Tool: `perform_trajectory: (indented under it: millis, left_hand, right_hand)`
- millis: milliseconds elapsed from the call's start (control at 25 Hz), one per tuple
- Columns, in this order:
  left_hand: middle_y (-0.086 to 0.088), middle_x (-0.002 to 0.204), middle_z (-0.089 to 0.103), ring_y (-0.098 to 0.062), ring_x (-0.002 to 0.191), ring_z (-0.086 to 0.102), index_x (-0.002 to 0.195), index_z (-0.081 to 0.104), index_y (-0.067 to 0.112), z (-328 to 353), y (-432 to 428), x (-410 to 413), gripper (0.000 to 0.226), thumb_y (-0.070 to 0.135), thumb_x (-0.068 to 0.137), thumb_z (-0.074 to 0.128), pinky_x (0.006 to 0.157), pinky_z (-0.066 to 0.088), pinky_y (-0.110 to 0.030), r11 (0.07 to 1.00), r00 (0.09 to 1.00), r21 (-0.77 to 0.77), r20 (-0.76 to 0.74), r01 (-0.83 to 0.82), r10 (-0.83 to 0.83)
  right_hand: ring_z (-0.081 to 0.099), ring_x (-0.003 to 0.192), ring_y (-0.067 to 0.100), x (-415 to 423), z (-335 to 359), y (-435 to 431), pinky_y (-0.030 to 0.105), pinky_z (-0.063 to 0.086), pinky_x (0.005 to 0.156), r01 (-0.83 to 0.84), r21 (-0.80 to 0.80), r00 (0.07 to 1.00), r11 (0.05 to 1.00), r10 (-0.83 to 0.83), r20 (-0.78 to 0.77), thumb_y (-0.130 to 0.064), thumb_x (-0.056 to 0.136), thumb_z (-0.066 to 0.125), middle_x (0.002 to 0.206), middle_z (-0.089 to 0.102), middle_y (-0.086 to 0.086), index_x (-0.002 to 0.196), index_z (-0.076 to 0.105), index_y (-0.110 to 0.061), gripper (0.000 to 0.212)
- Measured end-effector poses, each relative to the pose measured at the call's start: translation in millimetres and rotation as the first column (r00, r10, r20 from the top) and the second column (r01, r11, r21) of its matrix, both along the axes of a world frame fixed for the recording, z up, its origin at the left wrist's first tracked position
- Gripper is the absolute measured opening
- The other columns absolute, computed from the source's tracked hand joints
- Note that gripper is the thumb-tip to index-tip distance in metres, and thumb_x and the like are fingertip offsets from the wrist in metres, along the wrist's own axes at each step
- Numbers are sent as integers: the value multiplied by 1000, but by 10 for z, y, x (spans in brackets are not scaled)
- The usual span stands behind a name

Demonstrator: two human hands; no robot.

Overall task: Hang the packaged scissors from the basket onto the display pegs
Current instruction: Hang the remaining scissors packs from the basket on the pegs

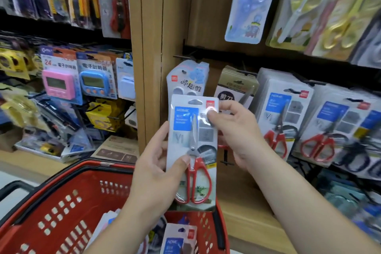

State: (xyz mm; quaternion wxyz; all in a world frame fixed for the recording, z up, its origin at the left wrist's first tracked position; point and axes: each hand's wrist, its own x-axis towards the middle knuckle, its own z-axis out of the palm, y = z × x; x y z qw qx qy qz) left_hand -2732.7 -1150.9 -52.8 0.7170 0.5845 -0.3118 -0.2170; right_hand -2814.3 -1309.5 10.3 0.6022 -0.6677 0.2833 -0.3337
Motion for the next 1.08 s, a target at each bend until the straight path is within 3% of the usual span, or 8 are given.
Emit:
perform_trajectory:
  millis: [120, 320, 400, 480, 600, 720, 880, 1080]
  left_hand:
    - [9, 103, 78, -12, 94, 79, 134, 55, 50, -69, -72, -30, 63, 6, 94, 74, 71, 65, -29, 999, 999, 40, 10, 34, -35]
    - [6, 106, 81, -12, 98, 78, 132, 60, 35, -141, -216, -175, 49, 9, 93, 75, 75, 63, -24, 962, 980, 186, -25, 200, -199]
    - [0, 110, 81, -17, 100, 79, 129, 63, 33, -131, -338, -221, 44, 9, 93, 74, 80, 65, -32, 958, 977, 194, -28, 212, -211]
    - [-4, 110, 81, -23, 100, 79, 129, 64, 25, -117, -469, -271, 41, 3, 95, 71, 82, 66, -40, 952, 969, 182, -64, 246, -238]
    - [-8, 109, 81, -28, 98, 79, 126, 64, 18, -120, -666, -395, 38, -2, 94, 71, 77, 66, -37, 926, 948, 201, -76, 318, -309]
    - [-6, 106, 81, -29, 100, 78, 119, 69, 16, -171, -839, -600, 33, 0, 92, 75, 82, 64, -38, 908, 942, 259, -19, 329, -336]
    - [0, 111, 80, -20, 103, 78, 125, 68, 20, -127, -1009, -743, 35, 3, 95, 72, 81, 63, -29, 921, 946, 230, 2, 315, -324]
    - [1, 112, 81, -19, 104, 78, 132, 63, 22, 40, -1266, -849, 38, 4, 99, 69, 87, 63, -39, 949, 963, 192, 58, 249, -264]
  right_hand:
    - [79, 87, 22, -134, -112, -135, 31, 59, 61, 36, 49, 996, 998, -40, 75, -13, 102, 67, 97, 81, 9, 114, 63, -10, 13]
    - [80, 91, 23, -415, -258, -348, 38, 62, 67, 79, 132, 995, 988, -87, 58, -16, 102, 67, 96, 82, 5, 112, 67, -14, 11]
    - [80, 91, 24, -558, -288, -466, 42, 61, 72, 100, 87, 994, 991, -104, 36, -17, 101, 68, 96, 82, 4, 114, 69, -19, 13]
    - [79, 96, 27, -775, -289, -554, 46, 62, 77, 75, 43, 996, 996, -77, 38, -16, 102, 68, 101, 82, 5, 125, 67, -27, 25]
    - [79, 99, 25, -1130, -288, -625, 47, 65, 74, 8, 4, 1000, 1000, -8, 25, -14, 104, 64, 111, 80, 5, 141, 58, -33, 42]
    - [79, 94, 28, -1380, -282, -672, 44, 66, 69, 46, -22, 999, 999, -45, 12, -13, 105, 61, 103, 81, 8, 136, 63, -27, 34]
    - [80, 93, 24, -1465, -279, -823, 46, 66, 79, 157, 38, 984, 987, -160, 78, -14, 103, 65, 98, 82, 5, 121, 71, -21, 20]
    - [78, 89, 13, -1552, -276, -901, 34, 65, 66, 241, -103, 967, 965, -230, 111, -19, 103, 65, 96, 81, -1, 120, 67, -34, 23]
